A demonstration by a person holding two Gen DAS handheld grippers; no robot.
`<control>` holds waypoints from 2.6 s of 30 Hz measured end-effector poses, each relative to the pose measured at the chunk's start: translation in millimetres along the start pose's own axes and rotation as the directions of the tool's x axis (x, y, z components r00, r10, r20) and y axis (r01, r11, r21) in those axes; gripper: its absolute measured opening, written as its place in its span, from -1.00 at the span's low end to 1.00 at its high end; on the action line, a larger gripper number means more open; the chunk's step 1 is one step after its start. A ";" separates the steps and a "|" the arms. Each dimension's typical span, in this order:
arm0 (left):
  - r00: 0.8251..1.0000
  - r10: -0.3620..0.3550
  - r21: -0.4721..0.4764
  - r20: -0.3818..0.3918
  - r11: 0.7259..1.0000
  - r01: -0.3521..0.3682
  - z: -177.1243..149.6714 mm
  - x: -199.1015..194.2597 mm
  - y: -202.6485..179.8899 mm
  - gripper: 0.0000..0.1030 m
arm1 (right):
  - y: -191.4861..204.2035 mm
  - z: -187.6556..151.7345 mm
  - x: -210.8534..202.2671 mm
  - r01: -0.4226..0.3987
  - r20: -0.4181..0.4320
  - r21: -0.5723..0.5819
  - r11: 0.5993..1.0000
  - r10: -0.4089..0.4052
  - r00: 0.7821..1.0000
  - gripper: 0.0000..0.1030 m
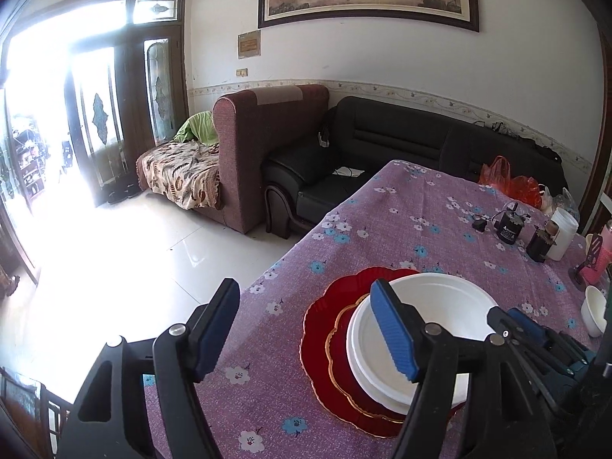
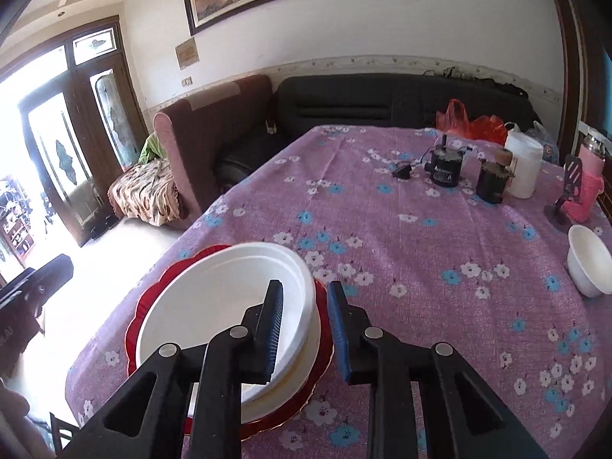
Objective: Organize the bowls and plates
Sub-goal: 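Open both grippers and withdraw from the white bowl, then move both grippers to the second white bowl and grasp its rim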
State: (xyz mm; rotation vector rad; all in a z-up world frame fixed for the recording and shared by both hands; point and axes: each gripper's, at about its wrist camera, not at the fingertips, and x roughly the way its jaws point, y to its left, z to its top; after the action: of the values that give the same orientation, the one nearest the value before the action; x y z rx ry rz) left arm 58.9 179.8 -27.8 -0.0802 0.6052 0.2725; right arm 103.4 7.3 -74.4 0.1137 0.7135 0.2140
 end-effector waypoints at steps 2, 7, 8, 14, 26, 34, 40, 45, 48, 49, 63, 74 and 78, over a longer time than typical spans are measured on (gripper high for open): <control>1.000 0.010 0.023 0.007 1.000 -0.011 -2.4 -1.7 -4.8 0.38 | 0.5 -5.0 7.2 -0.039 -0.032 0.012 0.999 0.040 0.999 -0.48; 0.997 0.061 0.075 0.041 0.995 -0.064 -6.7 -10.1 -17.6 0.57 | -2.0 -7.1 -12.9 -0.100 0.024 0.047 0.994 0.099 0.995 -0.48; 0.996 0.073 0.082 0.051 0.994 -0.077 -7.3 -12.7 -20.3 0.62 | -2.2 -5.7 -18.5 -0.104 0.033 0.047 0.994 0.102 0.994 -0.47; 0.990 0.089 0.121 0.110 0.987 -0.102 -8.2 -32.7 -39.8 0.79 | -13.9 -6.8 -51.1 -0.115 0.081 0.045 0.992 0.112 0.990 -0.09; 0.988 0.026 0.237 0.150 0.969 -0.061 -16.3 -62.7 -99.6 0.83 | -77.2 -19.8 -105.9 -0.049 0.170 0.076 0.996 0.035 0.985 0.16; 0.979 -0.040 0.365 0.202 0.930 -0.037 -23.2 -85.0 -151.5 0.83 | -151.7 -30.3 -129.2 0.009 0.182 0.190 0.982 -0.045 0.982 0.18; 0.972 -0.161 0.455 0.172 0.888 0.067 -29.0 -99.8 -186.4 0.83 | -221.7 -42.2 -150.1 0.096 0.181 0.286 0.954 -0.152 0.972 0.18; 0.900 -0.401 0.345 -0.170 0.831 0.436 -23.9 -78.2 -199.8 0.82 | -294.4 -50.9 -165.8 0.197 0.146 0.426 0.883 -0.282 0.948 0.18; 0.842 -0.443 0.279 -0.306 0.804 0.525 -29.0 -58.4 -214.7 0.82 | -339.6 -56.5 -170.7 0.231 0.111 0.520 0.823 -0.333 0.937 0.18; 0.836 -0.439 0.279 -0.328 0.801 0.530 -28.8 -54.8 -219.5 0.82 | -350.2 -57.7 -172.3 0.241 0.103 0.540 0.806 -0.348 0.932 0.18; 0.855 -0.451 0.392 -0.257 0.760 0.519 24.0 -72.2 -315.9 0.82 | -409.2 -11.6 -138.6 0.228 0.101 0.650 0.725 -0.380 0.919 0.18; 0.843 -0.387 0.403 -0.374 0.751 0.523 -1.9 12.6 -418.9 0.82 | -451.1 -14.0 -103.6 0.204 0.083 0.656 0.727 -0.338 0.938 0.17; 0.829 -0.365 0.388 -0.423 0.754 0.530 -17.8 47.6 -449.5 0.82 | -458.5 -18.5 -93.8 0.202 0.065 0.653 0.730 -0.319 0.945 0.17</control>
State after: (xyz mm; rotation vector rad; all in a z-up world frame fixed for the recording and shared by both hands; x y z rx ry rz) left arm 210.7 -244.1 -71.8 0.2287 0.9467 -0.3925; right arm 93.6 -459.7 -109.4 0.6795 0.5931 -0.3261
